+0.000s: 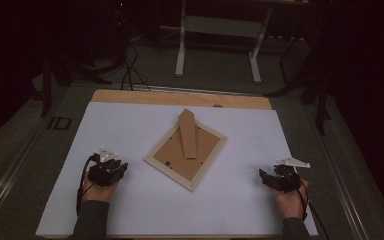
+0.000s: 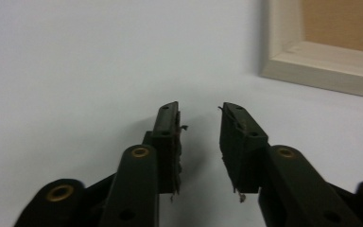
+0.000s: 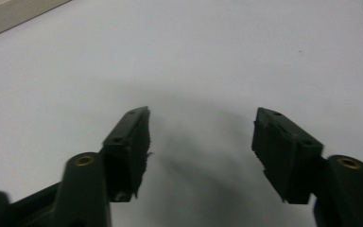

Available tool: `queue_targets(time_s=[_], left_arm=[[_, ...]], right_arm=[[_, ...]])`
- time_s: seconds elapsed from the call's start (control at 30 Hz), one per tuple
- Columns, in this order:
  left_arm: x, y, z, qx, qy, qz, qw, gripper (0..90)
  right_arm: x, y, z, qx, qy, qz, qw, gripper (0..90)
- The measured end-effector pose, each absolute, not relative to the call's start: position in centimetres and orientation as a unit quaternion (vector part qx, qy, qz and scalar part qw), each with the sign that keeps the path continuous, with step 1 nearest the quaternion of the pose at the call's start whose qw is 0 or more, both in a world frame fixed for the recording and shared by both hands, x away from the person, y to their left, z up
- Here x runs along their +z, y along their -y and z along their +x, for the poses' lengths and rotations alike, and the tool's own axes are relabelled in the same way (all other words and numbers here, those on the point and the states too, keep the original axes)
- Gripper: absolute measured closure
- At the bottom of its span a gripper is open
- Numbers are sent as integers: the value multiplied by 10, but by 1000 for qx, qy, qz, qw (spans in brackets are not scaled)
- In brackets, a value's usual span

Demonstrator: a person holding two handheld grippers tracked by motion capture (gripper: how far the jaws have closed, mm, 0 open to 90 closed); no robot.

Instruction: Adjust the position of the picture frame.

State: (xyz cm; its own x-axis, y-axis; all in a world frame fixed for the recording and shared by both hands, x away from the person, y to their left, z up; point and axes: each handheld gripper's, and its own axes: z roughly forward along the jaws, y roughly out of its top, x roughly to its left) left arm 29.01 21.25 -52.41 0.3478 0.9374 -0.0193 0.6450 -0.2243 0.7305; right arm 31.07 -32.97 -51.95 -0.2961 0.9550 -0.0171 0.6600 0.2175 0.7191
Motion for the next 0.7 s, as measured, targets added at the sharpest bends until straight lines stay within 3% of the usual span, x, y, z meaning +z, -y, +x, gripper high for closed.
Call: queue_targets(time_s=[0.23, 0.6, 0.7], left_arm=[[-517, -211, 291, 191, -517, 746, 374, 673], [-509, -200, 297, 185, -487, 772, 364, 669], [-505, -200, 301, 183, -488, 772, 364, 631]], right_arm=[[-517, 328, 310, 319, -741, 544, 233, 379], [-518, 328, 305, 337, -724, 564, 213, 328], [-516, 328, 303, 333, -723, 565, 218, 308]])
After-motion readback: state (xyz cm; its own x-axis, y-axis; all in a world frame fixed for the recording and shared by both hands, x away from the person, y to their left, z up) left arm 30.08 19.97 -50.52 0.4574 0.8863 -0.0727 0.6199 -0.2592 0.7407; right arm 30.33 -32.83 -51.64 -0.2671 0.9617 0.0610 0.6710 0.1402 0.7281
